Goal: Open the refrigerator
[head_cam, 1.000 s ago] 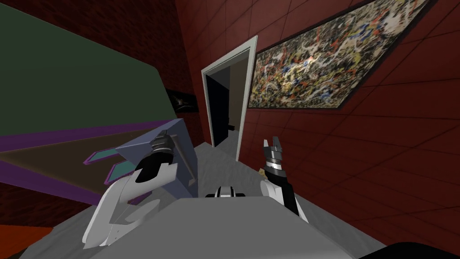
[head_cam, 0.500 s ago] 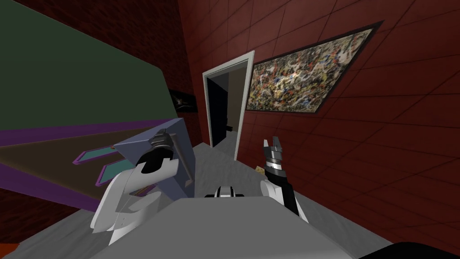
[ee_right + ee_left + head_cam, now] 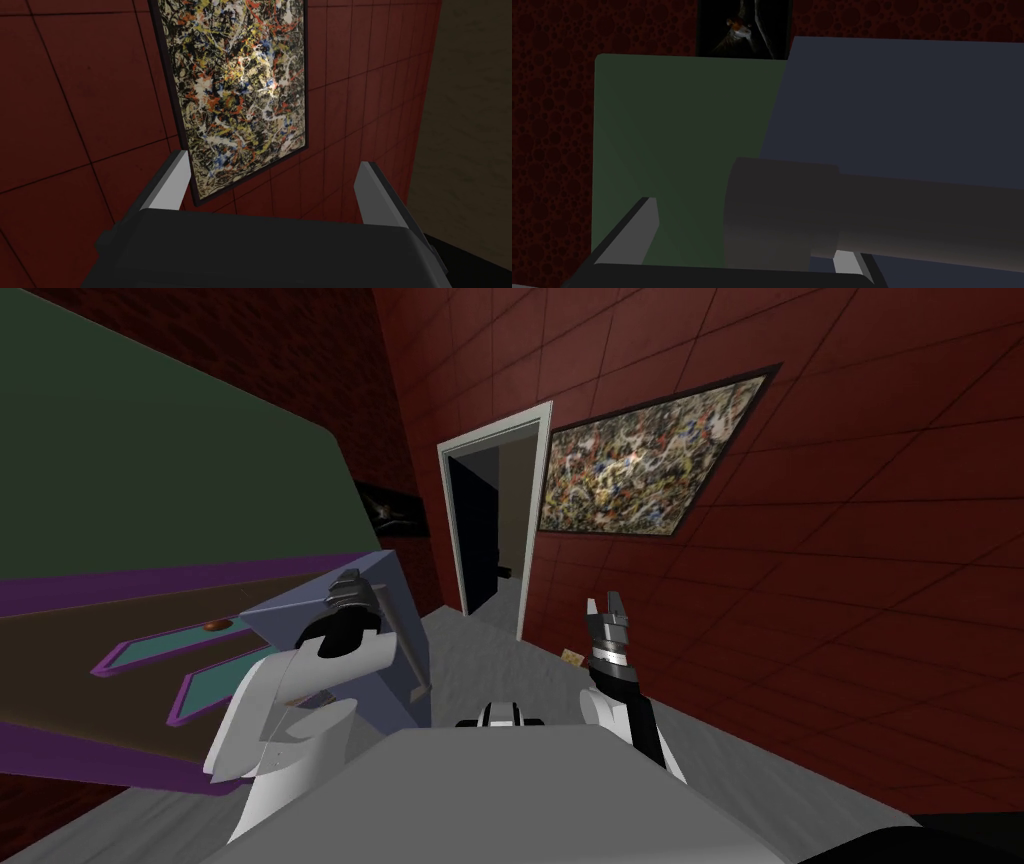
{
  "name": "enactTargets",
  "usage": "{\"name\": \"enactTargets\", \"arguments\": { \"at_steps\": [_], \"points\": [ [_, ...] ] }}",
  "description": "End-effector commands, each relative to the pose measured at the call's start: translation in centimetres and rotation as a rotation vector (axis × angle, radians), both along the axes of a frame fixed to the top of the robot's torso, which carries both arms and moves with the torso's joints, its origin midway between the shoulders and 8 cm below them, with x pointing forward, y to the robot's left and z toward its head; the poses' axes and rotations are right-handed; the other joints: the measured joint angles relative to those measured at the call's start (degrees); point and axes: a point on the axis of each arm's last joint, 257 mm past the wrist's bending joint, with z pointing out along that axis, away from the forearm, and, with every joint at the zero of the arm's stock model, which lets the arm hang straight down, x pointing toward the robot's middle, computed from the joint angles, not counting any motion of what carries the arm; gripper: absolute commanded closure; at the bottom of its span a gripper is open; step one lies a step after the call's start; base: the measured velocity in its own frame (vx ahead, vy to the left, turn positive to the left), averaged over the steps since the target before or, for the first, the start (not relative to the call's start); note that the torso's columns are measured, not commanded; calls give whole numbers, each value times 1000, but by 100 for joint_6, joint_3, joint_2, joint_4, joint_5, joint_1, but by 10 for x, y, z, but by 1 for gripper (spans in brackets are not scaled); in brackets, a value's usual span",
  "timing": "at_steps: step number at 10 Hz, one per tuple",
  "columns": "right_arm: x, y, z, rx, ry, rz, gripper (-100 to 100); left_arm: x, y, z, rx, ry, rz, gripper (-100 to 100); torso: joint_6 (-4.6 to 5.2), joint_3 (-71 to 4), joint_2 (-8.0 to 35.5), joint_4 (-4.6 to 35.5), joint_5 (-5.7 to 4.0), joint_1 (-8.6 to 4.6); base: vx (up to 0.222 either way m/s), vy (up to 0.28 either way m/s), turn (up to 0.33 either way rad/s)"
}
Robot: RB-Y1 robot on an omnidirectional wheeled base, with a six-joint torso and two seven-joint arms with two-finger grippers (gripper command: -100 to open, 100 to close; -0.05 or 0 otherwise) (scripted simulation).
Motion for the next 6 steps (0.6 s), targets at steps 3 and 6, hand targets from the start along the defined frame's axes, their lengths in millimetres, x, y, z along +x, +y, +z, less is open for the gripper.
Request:
{"name": "enactTargets", "arguments": {
  "at_steps": [3,6],
  "points": [
    [0,0,0,0,0,0,0,-4,8,28,18,-38,50,-100,7,-8,9,25,-32,-11,-44,6,-93],
    [0,0,0,0,0,0,0,-1,8,6,-17,10,50,0,-1,27,21,-17,17,-28,-9,-2,1]
  ]
}}
